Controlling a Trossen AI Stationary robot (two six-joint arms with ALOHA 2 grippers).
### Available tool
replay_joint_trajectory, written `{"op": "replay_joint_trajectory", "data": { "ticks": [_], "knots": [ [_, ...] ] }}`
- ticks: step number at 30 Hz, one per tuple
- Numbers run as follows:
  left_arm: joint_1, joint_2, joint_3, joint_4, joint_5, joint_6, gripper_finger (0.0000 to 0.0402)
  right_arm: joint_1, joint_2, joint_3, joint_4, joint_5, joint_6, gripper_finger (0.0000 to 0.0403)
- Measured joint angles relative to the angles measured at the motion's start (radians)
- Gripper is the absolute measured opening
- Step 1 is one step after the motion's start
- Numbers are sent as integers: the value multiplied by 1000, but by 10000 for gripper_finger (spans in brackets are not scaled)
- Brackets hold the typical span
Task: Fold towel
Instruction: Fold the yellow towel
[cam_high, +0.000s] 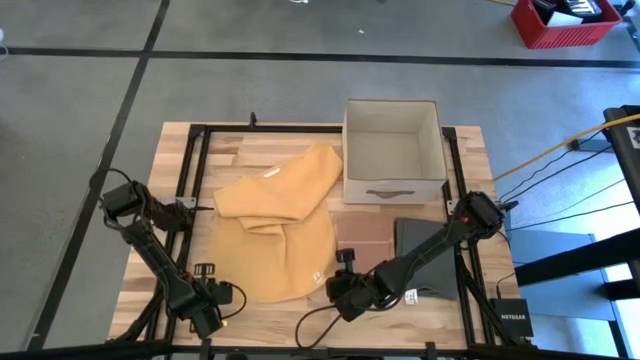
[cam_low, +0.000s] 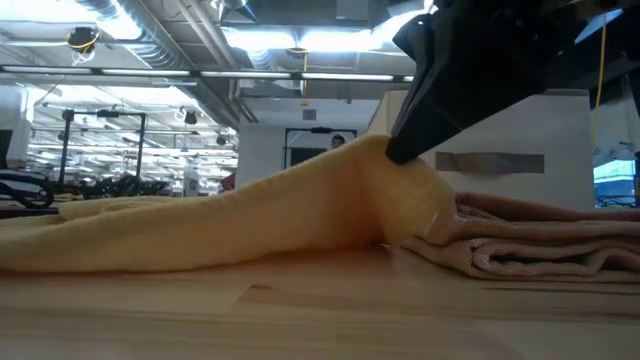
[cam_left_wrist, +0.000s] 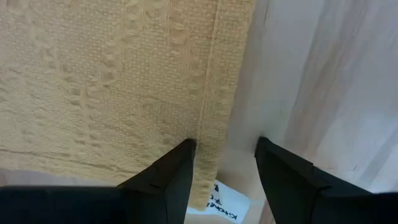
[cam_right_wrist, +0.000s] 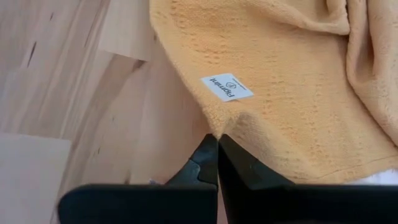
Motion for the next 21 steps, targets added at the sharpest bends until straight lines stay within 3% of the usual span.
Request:
{"op": "replay_joint_trajectory", "data": {
  "ticks": [5,12,21],
  "knots": [
    [-2,17,1,-1,-17,13,144,0,0,0,0,6,-4,5],
    [-15,11,28,-49,-46,-64,13,0,0,0,28,0,-4,5],
    [-59,-33,258,-15,-36,-184,4,65,0,84,-47,-186,153,5]
  ]
}}
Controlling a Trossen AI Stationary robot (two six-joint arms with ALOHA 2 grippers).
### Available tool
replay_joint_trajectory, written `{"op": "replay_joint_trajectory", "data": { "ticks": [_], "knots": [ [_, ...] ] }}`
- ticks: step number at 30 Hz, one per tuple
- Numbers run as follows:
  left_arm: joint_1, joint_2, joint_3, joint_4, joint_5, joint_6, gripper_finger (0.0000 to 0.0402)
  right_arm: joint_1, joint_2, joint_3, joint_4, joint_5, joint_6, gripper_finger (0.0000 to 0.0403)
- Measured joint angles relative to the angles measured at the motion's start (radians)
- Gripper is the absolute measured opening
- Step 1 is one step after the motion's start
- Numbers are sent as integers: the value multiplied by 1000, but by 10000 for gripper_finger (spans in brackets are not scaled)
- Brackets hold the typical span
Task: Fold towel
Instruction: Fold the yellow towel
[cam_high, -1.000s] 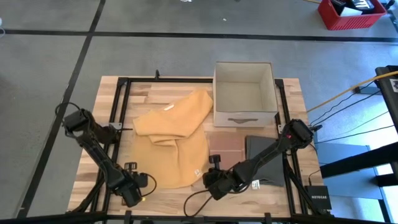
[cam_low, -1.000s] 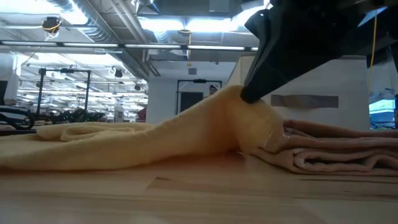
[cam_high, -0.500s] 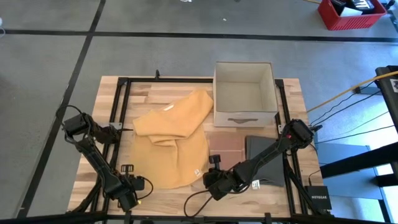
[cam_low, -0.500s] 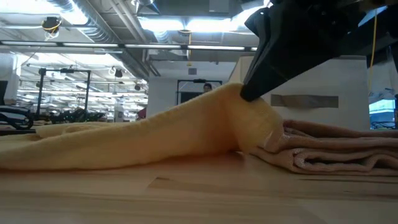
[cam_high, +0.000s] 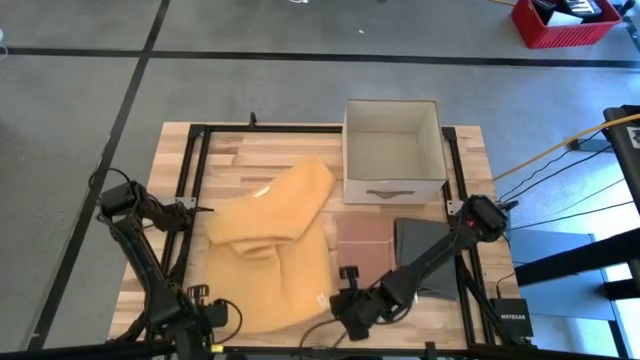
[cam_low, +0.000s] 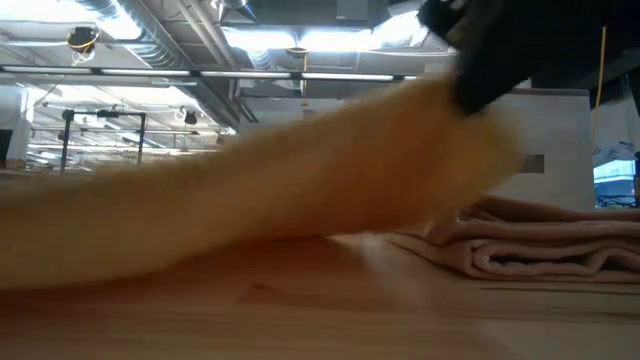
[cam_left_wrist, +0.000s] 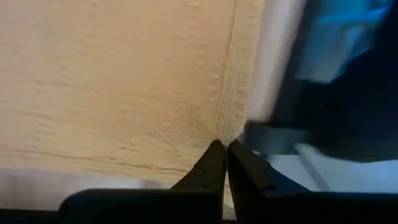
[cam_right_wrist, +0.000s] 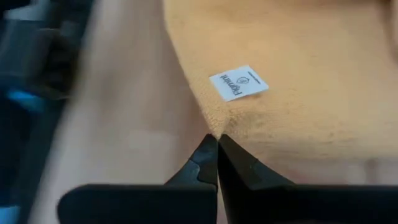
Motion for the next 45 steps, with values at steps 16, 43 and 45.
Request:
{"op": "replay_joint_trajectory", "data": {
  "ticks": [16,43,45],
  "knots": [
    [-53,8,-68,135,-38,-95,82,53,68,27,61,-145,366,35],
    [713,-302,-237,83,-566,633,156,-181,138,26,270,119,82,177],
    [814,-302,-290,137,-469,728,157,-175,141,26,273,90,81,177]
  ]
}}
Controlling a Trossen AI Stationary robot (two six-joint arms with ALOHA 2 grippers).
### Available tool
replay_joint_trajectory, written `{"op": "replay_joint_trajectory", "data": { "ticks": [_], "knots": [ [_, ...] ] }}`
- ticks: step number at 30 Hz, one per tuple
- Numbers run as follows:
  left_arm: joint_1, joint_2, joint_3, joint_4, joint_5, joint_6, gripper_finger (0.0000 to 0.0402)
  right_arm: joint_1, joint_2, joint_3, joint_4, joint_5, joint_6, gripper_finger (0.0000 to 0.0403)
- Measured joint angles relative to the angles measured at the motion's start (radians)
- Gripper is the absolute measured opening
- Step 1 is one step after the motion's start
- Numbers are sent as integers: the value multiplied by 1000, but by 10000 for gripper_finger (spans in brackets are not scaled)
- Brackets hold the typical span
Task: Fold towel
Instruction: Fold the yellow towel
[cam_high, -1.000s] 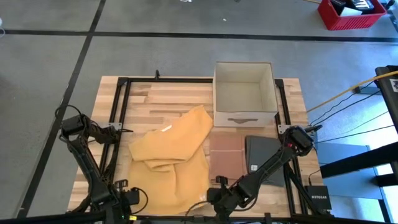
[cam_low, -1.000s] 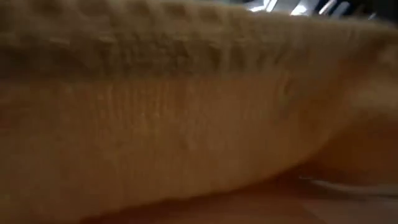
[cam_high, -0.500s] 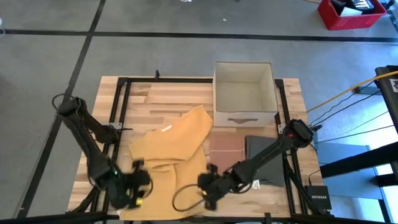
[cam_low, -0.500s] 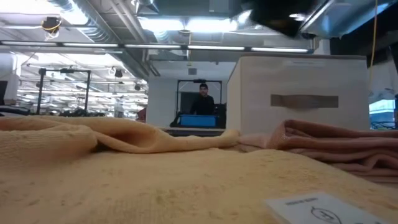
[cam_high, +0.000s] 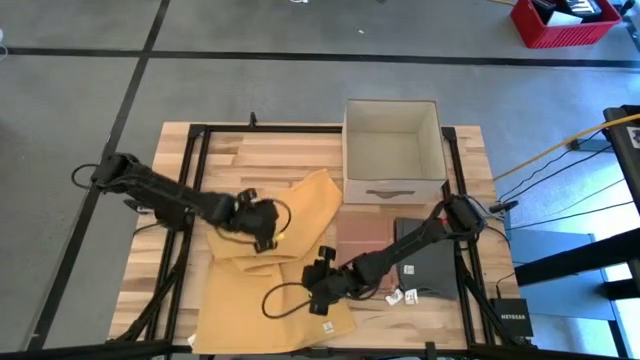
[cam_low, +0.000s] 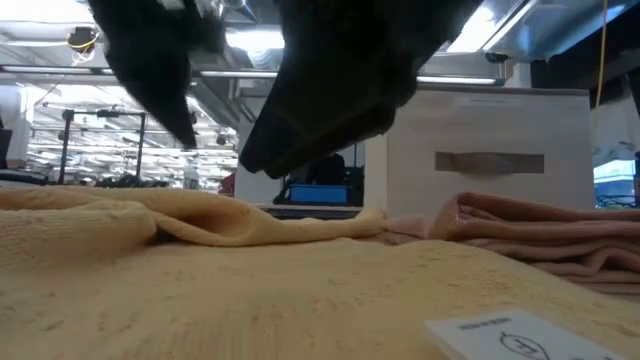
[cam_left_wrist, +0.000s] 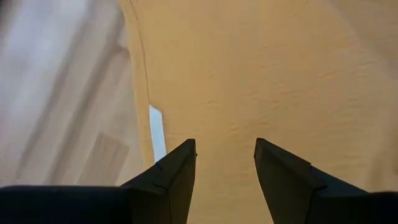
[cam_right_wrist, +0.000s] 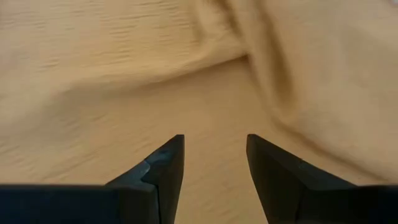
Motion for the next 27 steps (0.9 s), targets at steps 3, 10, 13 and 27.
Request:
{"op": "replay_joint_trajectory", "data": {
  "ticks": [3,10,13,27],
  "knots": [
    [131,0,-75,137,98,100,156,19,0,0,-1,-4,-4,177],
    [339,0,-203,287,122,246,157,33,64,1,76,3,-86,177],
    [387,0,-236,285,166,303,157,32,119,1,130,-45,-118,177],
    [567,16,-355,501,315,480,157,12,150,5,154,-51,-205,177]
  ]
}}
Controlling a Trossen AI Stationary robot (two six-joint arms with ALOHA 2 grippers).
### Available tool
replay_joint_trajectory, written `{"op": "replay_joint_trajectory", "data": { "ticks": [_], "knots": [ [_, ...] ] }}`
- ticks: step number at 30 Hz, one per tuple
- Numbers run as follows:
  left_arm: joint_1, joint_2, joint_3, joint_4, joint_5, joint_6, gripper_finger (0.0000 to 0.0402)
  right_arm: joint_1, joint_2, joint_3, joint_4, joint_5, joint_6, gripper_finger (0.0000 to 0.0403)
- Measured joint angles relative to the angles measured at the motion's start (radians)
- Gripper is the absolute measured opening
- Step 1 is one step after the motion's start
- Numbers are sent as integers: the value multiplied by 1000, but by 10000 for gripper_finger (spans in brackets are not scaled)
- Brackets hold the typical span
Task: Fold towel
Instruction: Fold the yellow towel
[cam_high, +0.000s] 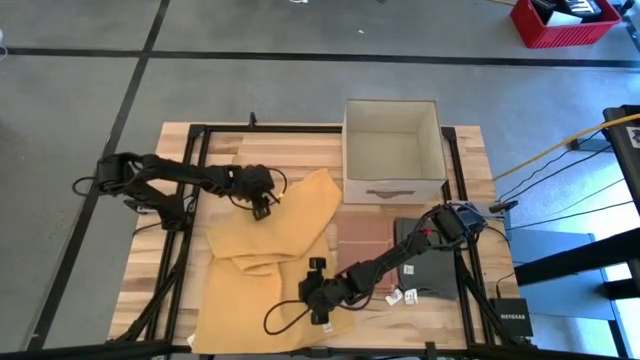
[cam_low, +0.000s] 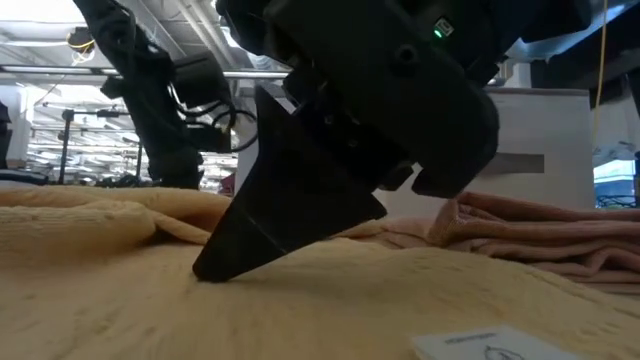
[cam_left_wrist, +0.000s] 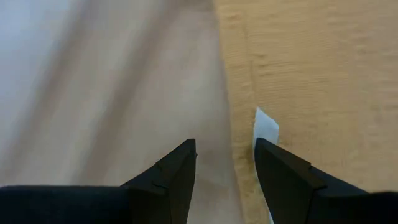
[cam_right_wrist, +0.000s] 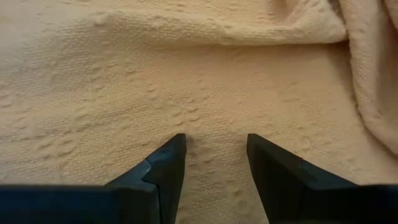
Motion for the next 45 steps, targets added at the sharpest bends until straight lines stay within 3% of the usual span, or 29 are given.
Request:
{"op": "replay_joint_trajectory", "data": {
  "ticks": [3,8,13,17,19,20,24,26,30,34,37,42,45],
  "knots": [
    [59,22,2,9,-132,22,157,-1,0,0,-5,10,-6,177],
    [146,52,3,65,-175,48,157,-1,1,-1,-8,14,-6,177],
    [219,55,0,207,-507,139,157,-1,2,-2,-8,14,-6,177],
    [261,48,41,232,-555,228,157,-1,2,-3,-8,14,-5,177],
    [249,23,85,151,-531,197,157,-1,2,-3,-8,14,-4,177],
    [239,5,112,83,-472,172,157,-1,2,-3,-9,14,-4,177],
    [207,-52,208,-300,-42,-11,157,-1,2,-3,-13,14,-3,177],
    [184,-74,221,-478,71,-116,156,-1,2,-3,-16,14,-3,177],
    [127,-84,185,-676,91,-224,157,-1,2,-3,-17,14,-3,177],
    [109,-58,100,-586,86,-246,157,-1,2,-4,-16,14,-3,177],
    [126,-31,60,-483,13,-224,156,-1,2,-4,-15,14,-3,177],
    [207,5,50,-425,-352,-232,156,-1,3,-5,-12,14,-3,177],
    [288,6,50,-338,-461,-179,156,-1,3,-5,-11,14,-3,177]
  ]
}}
